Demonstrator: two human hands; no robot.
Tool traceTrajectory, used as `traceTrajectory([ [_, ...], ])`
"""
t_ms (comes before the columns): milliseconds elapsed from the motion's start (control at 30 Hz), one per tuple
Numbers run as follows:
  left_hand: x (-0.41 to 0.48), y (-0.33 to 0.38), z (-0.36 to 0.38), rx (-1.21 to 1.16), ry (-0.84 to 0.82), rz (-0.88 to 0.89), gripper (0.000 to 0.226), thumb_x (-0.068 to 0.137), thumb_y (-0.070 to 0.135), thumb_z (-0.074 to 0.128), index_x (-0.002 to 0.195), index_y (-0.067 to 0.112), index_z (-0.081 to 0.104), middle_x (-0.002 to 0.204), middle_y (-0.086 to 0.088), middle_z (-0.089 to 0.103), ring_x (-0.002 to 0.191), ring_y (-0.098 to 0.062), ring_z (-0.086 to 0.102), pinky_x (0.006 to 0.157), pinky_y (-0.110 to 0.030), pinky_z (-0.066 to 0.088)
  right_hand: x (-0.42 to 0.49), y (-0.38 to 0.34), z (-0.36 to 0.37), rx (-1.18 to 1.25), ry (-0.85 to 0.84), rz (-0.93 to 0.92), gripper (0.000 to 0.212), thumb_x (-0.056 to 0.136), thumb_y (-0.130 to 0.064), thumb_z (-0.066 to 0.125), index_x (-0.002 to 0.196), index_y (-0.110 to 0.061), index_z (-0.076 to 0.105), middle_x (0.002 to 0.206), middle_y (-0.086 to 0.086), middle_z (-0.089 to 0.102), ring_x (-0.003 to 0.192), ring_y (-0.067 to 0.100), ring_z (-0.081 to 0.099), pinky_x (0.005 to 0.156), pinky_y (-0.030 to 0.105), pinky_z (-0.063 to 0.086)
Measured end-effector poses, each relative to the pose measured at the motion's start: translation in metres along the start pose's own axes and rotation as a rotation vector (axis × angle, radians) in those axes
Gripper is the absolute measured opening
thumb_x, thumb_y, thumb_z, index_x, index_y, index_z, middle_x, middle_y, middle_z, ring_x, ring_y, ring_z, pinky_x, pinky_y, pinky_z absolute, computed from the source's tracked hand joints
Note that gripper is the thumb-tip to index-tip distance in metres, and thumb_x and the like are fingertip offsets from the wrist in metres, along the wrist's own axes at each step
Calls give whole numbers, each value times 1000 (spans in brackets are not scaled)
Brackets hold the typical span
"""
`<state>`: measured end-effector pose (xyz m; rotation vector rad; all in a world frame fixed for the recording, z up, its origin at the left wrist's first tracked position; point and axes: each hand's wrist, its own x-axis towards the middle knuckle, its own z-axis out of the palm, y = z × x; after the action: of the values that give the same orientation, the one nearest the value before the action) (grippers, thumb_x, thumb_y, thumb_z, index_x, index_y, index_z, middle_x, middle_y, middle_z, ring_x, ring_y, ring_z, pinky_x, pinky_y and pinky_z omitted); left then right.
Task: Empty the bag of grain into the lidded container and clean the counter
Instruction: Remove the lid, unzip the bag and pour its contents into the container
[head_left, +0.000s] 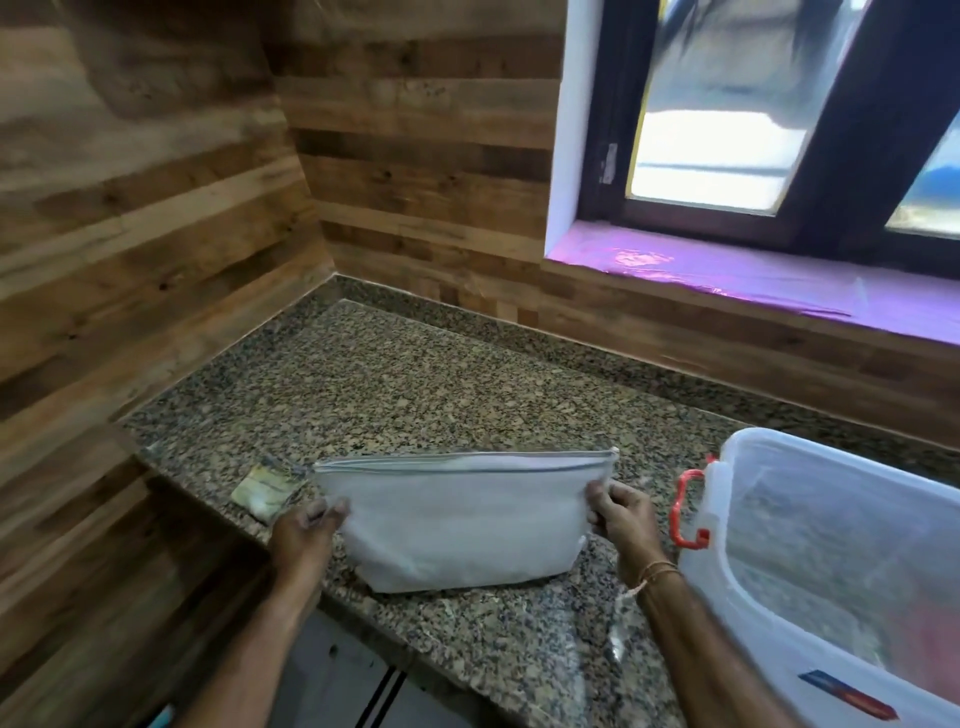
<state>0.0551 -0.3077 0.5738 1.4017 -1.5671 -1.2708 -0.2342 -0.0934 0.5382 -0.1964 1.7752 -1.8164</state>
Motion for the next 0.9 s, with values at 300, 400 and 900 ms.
traceTrajectory([
  [300,20,-4,-40,84,-210,51,28,87,42,71,100,18,73,69,8,65,65,-16,56,51,-23,42,-35,-24,5,-293,5,5,27,99,-36,59,99,-11,67,72,-1,61,59,15,53,52,26,46],
  [400,32,-1,-55,-276,-447,-271,37,95,41,60,117,12,64,86,-14,77,50,-14,61,42,-20,46,-38,-33,3,29,-152,284,50,100,-55,43,105,-8,60,88,12,77,63,22,69,55,32,60],
  [900,40,15,-38,-340,-558,-357,23,99,-8,50,96,12,61,94,-12,61,73,-19,54,42,-14,45,-44,-29,10,64,21,263,19,100,4,53,109,-5,67,93,13,69,55,9,66,44,18,52],
])
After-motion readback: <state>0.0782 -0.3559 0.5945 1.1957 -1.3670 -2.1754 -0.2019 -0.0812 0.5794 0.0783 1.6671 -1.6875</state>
